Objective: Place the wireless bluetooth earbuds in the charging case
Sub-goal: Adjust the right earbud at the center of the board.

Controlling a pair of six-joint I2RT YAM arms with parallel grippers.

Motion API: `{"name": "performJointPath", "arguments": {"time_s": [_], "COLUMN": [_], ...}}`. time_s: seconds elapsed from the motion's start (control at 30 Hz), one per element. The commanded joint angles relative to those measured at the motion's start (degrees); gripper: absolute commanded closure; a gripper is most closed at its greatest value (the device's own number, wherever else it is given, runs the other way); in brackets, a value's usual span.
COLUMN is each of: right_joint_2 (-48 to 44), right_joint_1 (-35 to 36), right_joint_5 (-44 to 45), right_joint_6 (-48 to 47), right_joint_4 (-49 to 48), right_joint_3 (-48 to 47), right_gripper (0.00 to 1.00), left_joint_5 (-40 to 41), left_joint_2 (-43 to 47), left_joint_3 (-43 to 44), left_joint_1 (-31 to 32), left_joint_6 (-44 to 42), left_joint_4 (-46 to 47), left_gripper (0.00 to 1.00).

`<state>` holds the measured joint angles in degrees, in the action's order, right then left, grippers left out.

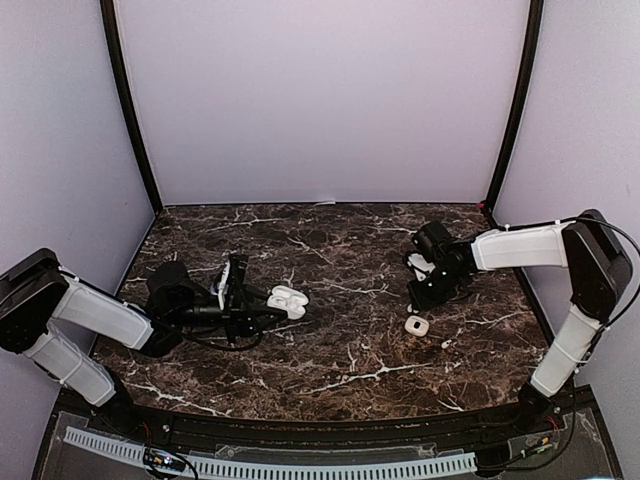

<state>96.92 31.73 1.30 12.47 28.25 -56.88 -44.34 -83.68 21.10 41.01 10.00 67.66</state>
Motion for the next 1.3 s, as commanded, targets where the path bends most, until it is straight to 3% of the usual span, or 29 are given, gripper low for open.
{"name": "performJointPath", "arguments": {"time_s": [0.0,0.4,0.77,0.97,1.27], "right_joint_2": [0.5,2.6,4.2,5.0,0.4], "right_joint_1": [1.3,2.8,4.5,4.8,5.0], "right_joint_5": [-0.5,-0.5,1.2,1.4,-3.5], "right_joint_6": [-0.8,-2.9,-5.1,-5.8,-5.8], "right_joint_4": [1.2,2.1,4.0,4.8,2.1], "right_joint_3": [0.1,-1.7,-5.1,-6.1,-4.9], "right_gripper": [0.86,0.81,0.85,0.99,1.00], "left_joint_5": [-0.9,-0.6,-0.5,-0.6,-0.6], "left_joint_2": [1.5,1.6,1.9,1.7,1.5], "left_joint_3": [-1.1,-1.4,-1.4,-1.2,-0.9], "left_joint_1": [-0.2,-0.2,-0.2,-0.2,-0.2], "left_joint_6": [0.5,0.6,0.6,0.7,0.5], "left_joint_4": [1.9,2.0,1.8,1.8,1.4], "left_gripper": [0.85,0.85,0.85,0.85,0.85]}}
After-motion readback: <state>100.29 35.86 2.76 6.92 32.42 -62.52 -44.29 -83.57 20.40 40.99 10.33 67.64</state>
